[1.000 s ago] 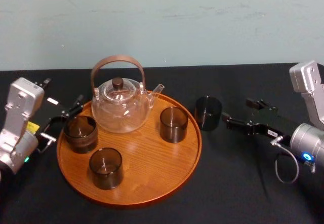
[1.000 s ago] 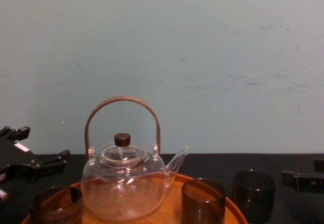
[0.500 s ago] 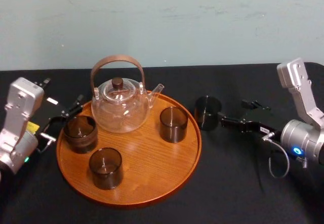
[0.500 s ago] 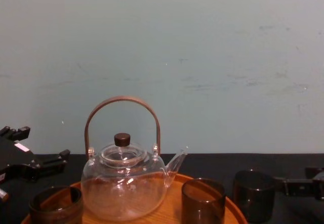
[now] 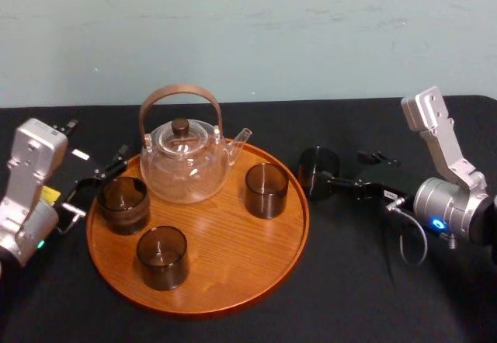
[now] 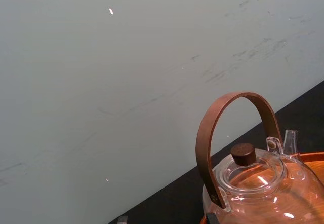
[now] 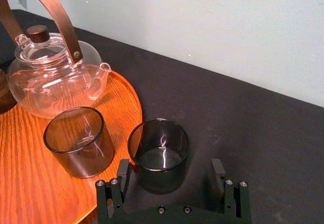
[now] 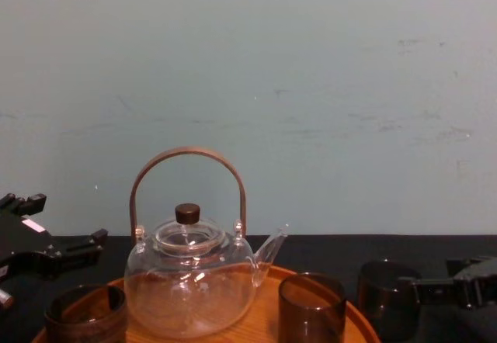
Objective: Pick up the glass from the table and place it on the tray.
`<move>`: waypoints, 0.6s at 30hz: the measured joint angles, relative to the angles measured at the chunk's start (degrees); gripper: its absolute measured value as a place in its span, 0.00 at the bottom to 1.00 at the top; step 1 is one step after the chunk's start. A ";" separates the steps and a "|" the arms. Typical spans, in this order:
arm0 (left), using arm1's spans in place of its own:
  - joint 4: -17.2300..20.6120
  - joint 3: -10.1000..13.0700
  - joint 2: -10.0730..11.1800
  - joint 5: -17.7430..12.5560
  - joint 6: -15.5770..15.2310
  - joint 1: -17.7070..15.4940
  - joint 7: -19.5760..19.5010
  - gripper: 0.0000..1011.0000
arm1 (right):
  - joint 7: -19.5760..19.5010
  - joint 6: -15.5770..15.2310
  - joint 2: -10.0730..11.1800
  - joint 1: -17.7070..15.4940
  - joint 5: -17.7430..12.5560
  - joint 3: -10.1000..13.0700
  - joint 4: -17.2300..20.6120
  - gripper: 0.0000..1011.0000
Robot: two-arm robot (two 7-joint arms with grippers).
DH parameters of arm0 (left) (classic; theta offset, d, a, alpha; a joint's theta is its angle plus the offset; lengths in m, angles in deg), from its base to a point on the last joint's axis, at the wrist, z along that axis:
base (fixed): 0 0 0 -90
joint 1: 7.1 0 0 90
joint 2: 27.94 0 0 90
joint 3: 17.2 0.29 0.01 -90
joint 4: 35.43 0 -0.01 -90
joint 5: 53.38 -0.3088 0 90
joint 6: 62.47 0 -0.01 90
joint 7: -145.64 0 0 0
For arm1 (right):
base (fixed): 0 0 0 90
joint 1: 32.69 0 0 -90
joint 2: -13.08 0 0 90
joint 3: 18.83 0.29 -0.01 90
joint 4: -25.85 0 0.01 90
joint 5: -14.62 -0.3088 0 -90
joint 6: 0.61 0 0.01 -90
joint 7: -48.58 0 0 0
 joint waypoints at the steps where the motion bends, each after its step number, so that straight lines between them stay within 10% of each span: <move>1: 0.00 0.00 0.00 0.00 0.00 0.00 0.00 0.99 | 0.04 0.00 -0.24 0.33 0.26 -0.14 -0.40 0.99; 18: 0.00 0.00 0.00 0.00 0.00 0.00 0.00 0.99 | 1.13 -0.05 -2.44 3.10 2.82 -1.45 -3.75 0.99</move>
